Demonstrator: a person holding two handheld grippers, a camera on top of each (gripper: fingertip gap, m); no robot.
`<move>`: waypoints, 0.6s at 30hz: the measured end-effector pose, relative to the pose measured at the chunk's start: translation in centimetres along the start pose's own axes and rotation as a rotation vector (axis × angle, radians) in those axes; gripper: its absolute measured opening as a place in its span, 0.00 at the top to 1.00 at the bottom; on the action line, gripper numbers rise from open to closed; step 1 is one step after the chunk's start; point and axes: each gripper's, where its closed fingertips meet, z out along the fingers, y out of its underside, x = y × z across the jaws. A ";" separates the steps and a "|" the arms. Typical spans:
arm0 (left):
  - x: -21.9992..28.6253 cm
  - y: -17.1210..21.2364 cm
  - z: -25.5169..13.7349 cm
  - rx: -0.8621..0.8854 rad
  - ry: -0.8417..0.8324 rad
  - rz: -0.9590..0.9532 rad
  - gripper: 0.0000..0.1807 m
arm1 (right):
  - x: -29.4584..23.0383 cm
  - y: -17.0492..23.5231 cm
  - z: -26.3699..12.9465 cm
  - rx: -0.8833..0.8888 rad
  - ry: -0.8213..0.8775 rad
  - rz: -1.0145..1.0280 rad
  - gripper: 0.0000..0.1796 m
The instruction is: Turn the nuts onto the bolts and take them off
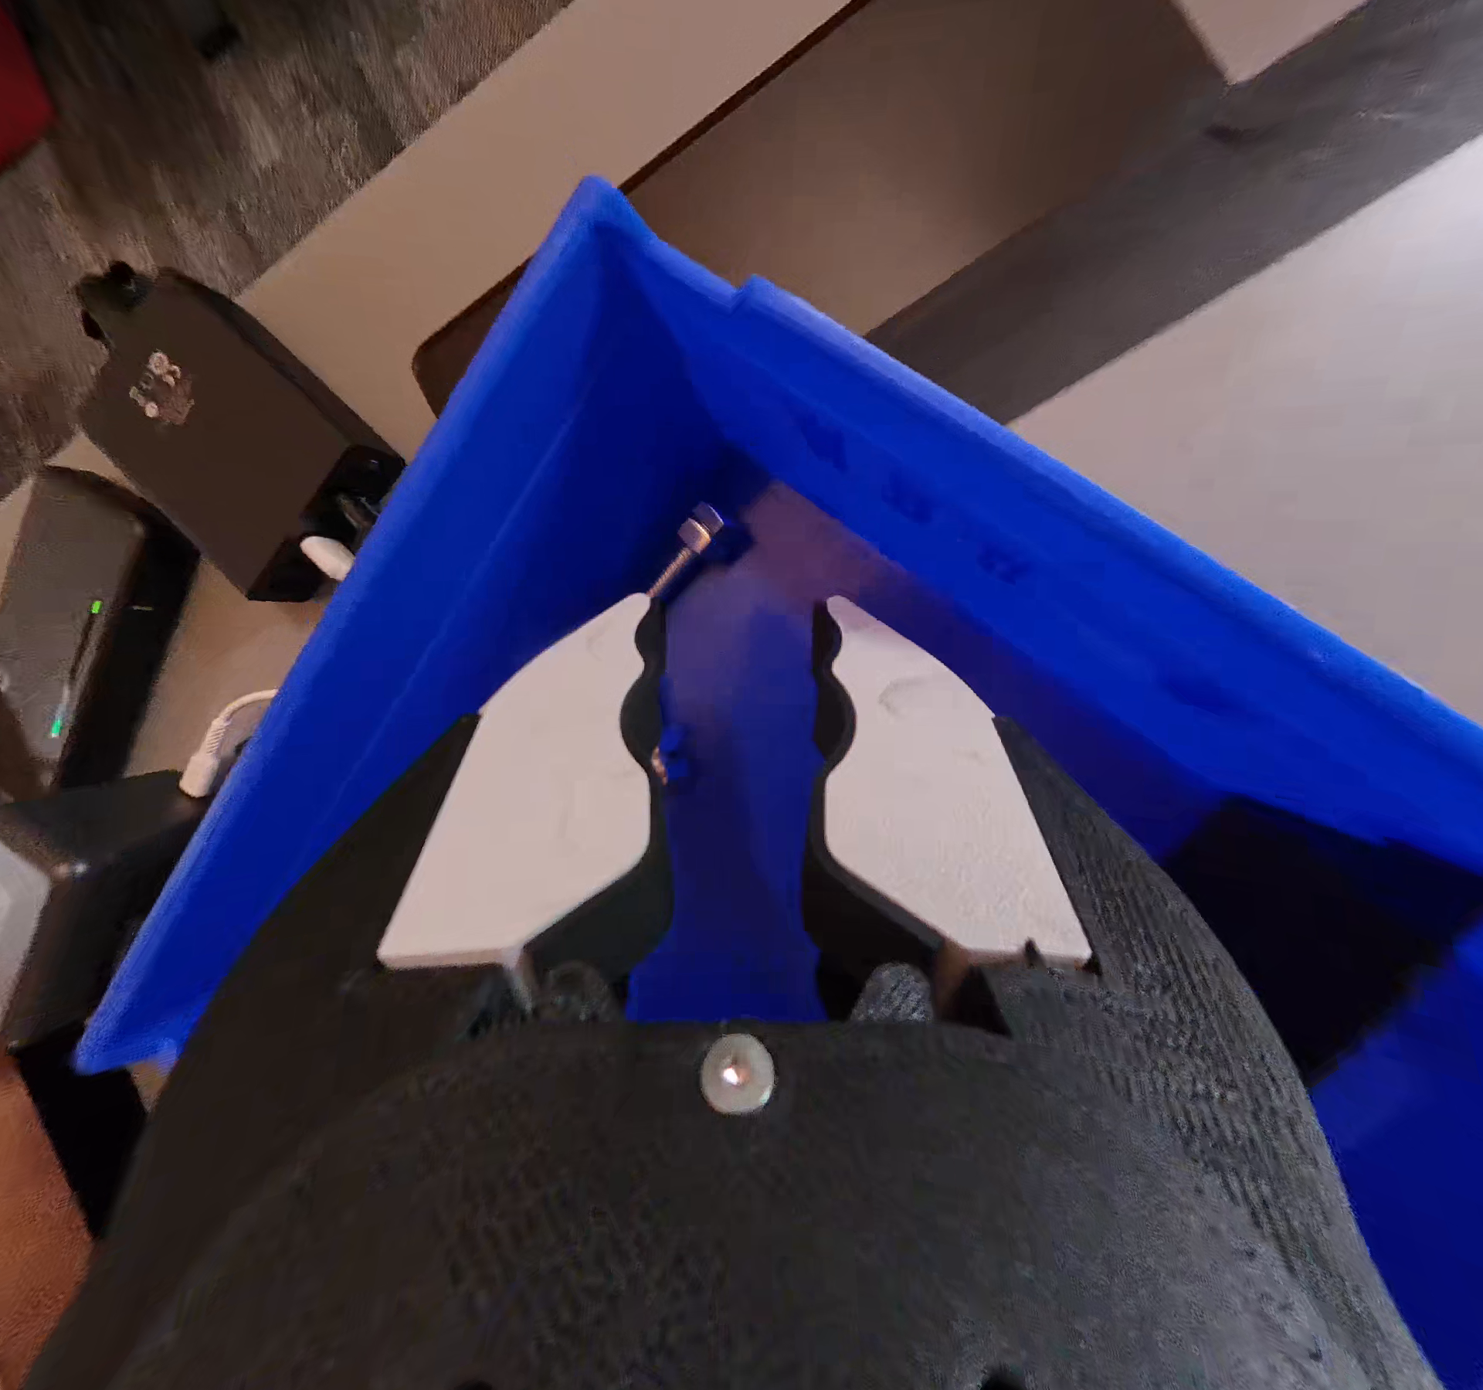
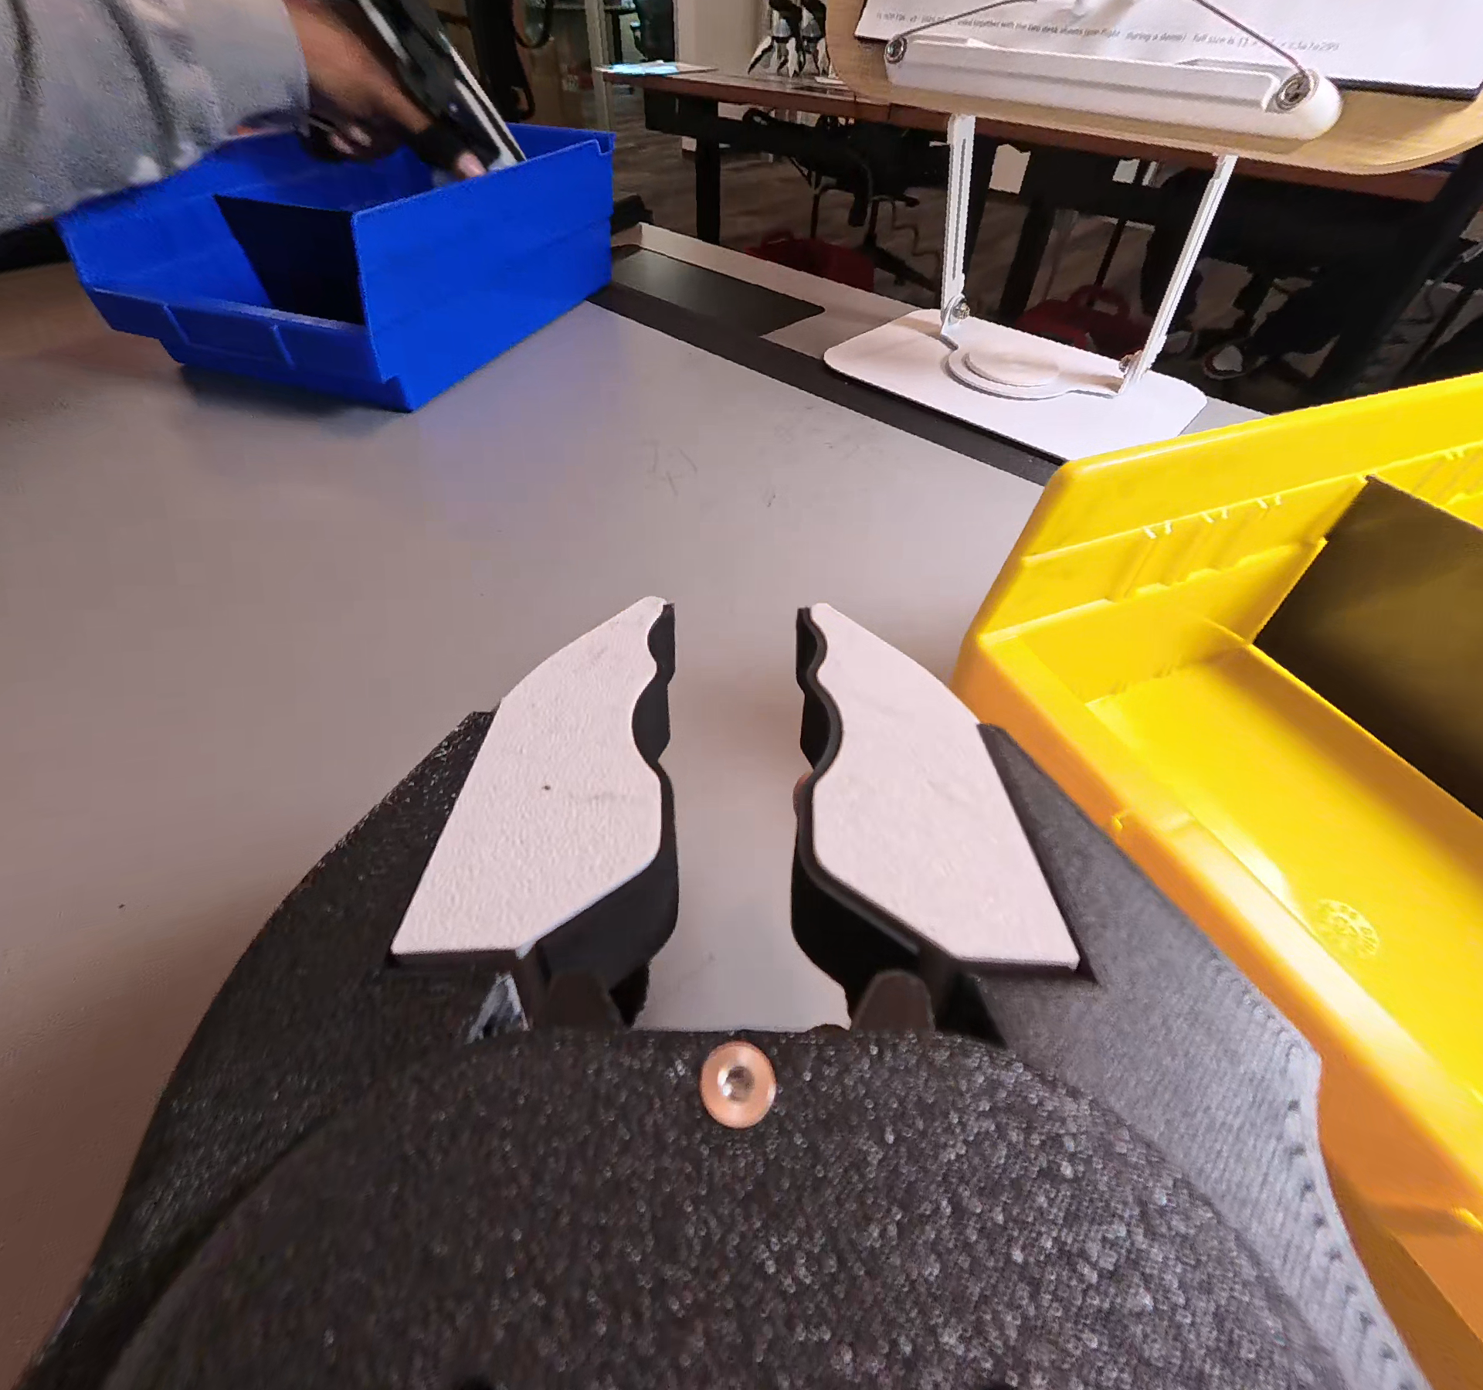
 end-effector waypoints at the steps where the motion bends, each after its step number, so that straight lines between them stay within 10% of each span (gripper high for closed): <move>1: -0.3 -0.1 1.0 -0.014 -0.006 -0.031 0.79 | 0.0 0.0 0.0 0.002 -0.006 0.004 0.85; 18: 0.3 2.0 5.1 -0.146 0.035 0.076 0.86 | -1.4 1.1 0.3 -0.045 -0.105 0.026 0.89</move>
